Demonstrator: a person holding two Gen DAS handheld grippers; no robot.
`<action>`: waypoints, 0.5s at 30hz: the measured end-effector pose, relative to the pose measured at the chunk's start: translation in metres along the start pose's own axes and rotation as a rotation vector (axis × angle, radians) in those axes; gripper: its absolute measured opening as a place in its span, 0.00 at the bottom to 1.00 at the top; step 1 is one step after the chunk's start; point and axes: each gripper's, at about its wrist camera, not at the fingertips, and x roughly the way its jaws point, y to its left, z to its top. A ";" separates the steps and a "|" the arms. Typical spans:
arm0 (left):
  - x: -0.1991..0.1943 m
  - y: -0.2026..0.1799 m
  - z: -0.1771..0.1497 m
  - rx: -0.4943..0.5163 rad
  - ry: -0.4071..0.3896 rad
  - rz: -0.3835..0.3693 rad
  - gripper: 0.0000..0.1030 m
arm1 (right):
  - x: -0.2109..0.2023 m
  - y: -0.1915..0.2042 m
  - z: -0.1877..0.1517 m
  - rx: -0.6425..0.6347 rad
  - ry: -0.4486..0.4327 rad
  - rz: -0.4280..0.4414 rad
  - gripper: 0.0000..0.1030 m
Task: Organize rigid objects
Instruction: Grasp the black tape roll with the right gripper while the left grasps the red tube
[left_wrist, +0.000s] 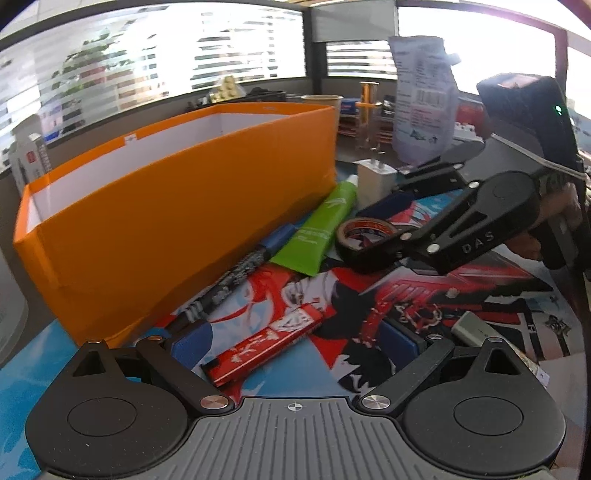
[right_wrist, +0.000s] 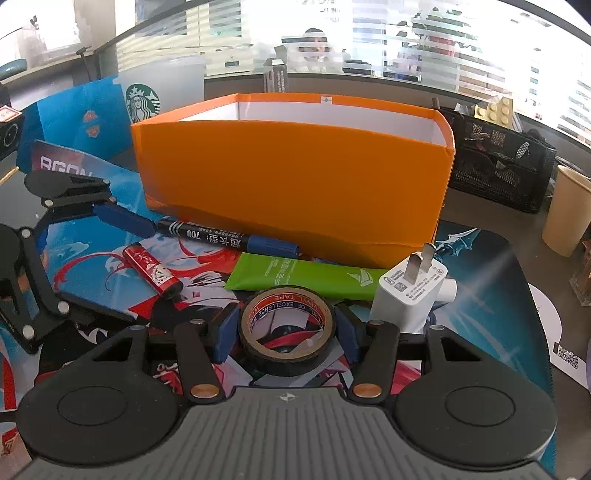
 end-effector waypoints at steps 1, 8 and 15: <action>0.002 -0.002 0.000 0.015 -0.002 -0.011 0.94 | 0.000 0.000 0.000 -0.001 -0.002 0.000 0.51; 0.005 0.006 0.004 -0.033 -0.002 -0.033 0.46 | 0.000 0.000 -0.002 0.014 -0.013 -0.004 0.52; -0.002 -0.004 0.000 -0.052 -0.003 0.005 0.28 | -0.001 0.000 -0.002 0.016 -0.014 -0.003 0.52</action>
